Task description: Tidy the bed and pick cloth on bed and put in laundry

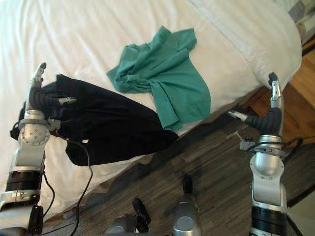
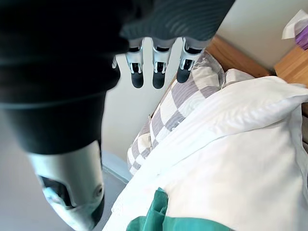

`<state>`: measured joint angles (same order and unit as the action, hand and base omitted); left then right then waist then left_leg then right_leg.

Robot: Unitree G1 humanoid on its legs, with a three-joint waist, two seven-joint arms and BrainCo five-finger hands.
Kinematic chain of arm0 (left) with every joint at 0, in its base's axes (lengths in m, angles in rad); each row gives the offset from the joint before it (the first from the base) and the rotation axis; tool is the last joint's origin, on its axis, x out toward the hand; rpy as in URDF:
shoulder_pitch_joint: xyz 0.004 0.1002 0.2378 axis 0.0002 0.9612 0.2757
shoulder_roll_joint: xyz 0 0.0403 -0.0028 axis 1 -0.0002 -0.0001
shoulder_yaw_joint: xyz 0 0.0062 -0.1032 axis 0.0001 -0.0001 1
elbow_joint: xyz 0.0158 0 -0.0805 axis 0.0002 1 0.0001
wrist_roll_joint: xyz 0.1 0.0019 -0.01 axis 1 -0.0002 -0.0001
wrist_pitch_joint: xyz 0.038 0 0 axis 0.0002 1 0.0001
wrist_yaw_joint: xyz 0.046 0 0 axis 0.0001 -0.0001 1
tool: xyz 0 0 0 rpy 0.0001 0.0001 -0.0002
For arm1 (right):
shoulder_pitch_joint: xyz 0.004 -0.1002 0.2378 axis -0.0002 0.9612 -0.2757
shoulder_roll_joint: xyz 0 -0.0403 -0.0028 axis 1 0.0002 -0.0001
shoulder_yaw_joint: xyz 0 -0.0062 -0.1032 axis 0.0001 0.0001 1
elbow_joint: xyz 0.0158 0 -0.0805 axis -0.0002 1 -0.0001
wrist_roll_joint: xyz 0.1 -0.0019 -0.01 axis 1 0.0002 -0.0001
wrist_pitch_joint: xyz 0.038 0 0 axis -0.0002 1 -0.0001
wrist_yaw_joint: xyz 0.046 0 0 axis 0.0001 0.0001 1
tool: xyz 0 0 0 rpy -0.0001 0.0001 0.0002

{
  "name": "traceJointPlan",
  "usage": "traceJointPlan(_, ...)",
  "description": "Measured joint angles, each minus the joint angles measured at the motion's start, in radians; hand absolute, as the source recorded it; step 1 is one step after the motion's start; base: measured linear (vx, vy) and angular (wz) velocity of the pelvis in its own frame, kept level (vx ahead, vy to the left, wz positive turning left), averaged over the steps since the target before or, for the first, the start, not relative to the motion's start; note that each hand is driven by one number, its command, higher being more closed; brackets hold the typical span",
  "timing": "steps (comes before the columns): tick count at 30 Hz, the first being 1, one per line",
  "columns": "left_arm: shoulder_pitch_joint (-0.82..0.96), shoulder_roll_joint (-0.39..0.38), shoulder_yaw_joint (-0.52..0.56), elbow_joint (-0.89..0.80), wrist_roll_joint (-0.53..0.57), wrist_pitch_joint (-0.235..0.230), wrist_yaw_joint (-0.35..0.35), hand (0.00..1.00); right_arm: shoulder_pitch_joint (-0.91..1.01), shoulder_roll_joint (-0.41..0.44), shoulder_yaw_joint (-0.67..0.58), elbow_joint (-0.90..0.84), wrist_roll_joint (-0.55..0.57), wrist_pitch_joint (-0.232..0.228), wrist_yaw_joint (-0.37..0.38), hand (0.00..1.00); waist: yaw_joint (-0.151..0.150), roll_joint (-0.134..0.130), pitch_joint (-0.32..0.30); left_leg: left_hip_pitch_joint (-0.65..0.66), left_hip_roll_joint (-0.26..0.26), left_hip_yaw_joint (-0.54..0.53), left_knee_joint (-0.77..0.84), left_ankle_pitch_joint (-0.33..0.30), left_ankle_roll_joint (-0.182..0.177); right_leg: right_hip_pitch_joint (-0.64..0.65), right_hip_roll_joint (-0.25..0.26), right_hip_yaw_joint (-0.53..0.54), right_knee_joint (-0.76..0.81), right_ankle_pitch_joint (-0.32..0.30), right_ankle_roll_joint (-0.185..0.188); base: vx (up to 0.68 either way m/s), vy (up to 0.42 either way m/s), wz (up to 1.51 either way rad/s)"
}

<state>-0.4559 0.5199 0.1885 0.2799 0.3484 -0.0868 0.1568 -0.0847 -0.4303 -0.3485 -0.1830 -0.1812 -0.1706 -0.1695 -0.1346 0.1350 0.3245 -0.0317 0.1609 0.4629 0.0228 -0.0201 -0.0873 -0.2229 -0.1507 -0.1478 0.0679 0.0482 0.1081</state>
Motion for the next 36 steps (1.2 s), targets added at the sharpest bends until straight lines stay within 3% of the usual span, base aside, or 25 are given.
traceJointPlan(5, -0.005, -0.003, -0.029, 0.030, 0.077, 0.045, -0.020, 0.00, 0.026, 0.084, 0.017, -0.052, -0.001, 0.001, -0.014, 0.00, 0.005, -0.030, 0.037, -0.026, 0.014, 0.027, 0.032, -0.001, -0.001, -0.053, -0.006, 0.001, 0.092, -0.045, -0.011, -0.02, -0.015, 0.02)
traceJointPlan(11, 0.024, -0.055, -0.023, 0.029, 0.112, 0.083, -0.064, 0.00, 0.079, 0.152, 0.024, -0.113, -0.028, 0.001, -0.018, 0.00, 0.031, -0.032, 0.040, -0.048, 0.033, 0.059, 0.053, -0.014, -0.016, -0.100, -0.010, 0.000, 0.167, -0.077, -0.019, -0.02, -0.004, 0.05)
traceJointPlan(19, 0.170, -0.079, 0.027, -0.026, 0.107, 0.098, -0.173, 0.00, 0.105, 0.157, 0.049, -0.113, -0.040, 0.005, -0.007, 0.00, 0.057, -0.038, 0.043, -0.095, 0.049, 0.081, 0.095, -0.041, -0.018, -0.164, -0.023, -0.002, 0.249, -0.108, -0.023, -0.04, -0.005, 0.04)
traceJointPlan(23, 0.237, -0.079, 0.018, -0.026, 0.136, 0.093, -0.223, 0.00, 0.070, 0.156, 0.080, -0.112, -0.040, 0.009, 0.011, 0.00, 0.072, -0.046, 0.050, -0.128, 0.054, 0.086, 0.114, -0.041, -0.018, -0.201, -0.027, 0.000, 0.265, -0.108, -0.023, -0.03, -0.034, 0.02)
traceJointPlan(26, 0.271, -0.086, 0.011, -0.036, 0.190, 0.053, -0.225, 0.00, 0.040, 0.155, 0.102, -0.114, -0.038, 0.009, 0.013, 0.00, 0.086, -0.048, 0.051, -0.146, 0.063, 0.103, 0.128, -0.041, -0.019, -0.214, -0.027, -0.002, 0.267, -0.108, -0.024, 0.00, -0.013, 0.00)
traceJointPlan(31, 0.274, -0.120, 0.022, -0.068, 0.252, 0.039, -0.207, 0.00, 0.014, 0.154, 0.143, -0.169, -0.036, -0.001, 0.031, 0.00, 0.102, -0.053, 0.053, -0.188, 0.072, 0.111, 0.146, -0.042, -0.019, -0.247, -0.026, -0.007, 0.270, -0.108, -0.024, 0.01, -0.017, 0.04)
traceJointPlan(32, 0.272, -0.121, 0.024, -0.075, 0.263, 0.039, -0.189, 1.00, 0.011, 0.154, 0.149, -0.187, -0.036, -0.006, 0.033, 0.00, 0.102, -0.057, 0.056, -0.204, 0.075, 0.114, 0.156, -0.041, -0.019, -0.258, -0.027, -0.008, 0.271, -0.107, -0.024, 0.02, -0.022, 0.05)
traceJointPlan(36, 0.251, -0.124, 0.040, -0.138, 0.261, 0.057, -0.165, 1.00, 0.010, 0.153, 0.150, -0.193, -0.036, -0.013, 0.040, 0.00, 0.108, -0.069, 0.063, -0.219, 0.087, 0.124, 0.159, -0.041, -0.019, -0.261, -0.023, -0.023, 0.262, -0.107, -0.024, 0.02, -0.016, 0.07)
